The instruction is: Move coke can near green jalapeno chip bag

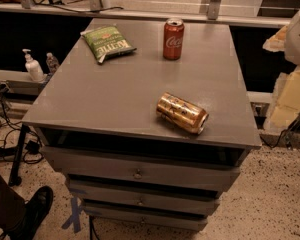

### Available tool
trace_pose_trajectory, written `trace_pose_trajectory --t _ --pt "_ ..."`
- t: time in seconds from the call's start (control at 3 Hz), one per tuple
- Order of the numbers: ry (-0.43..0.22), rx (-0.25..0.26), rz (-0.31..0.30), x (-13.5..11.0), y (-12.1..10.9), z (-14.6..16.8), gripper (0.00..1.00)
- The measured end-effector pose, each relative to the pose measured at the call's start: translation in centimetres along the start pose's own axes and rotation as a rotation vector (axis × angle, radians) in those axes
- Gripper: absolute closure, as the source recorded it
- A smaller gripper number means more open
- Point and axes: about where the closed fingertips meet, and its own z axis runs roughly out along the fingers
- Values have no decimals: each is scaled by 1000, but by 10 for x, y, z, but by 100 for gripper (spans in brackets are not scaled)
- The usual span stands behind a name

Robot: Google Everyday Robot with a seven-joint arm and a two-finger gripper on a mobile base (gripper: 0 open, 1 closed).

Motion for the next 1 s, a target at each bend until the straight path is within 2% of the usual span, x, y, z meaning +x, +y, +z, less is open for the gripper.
trace_pose_trajectory --t 0.33,1.0 --pt "-1 2 0 0 0 0 0" --pt "-215 92 83 -29 -69 26 0"
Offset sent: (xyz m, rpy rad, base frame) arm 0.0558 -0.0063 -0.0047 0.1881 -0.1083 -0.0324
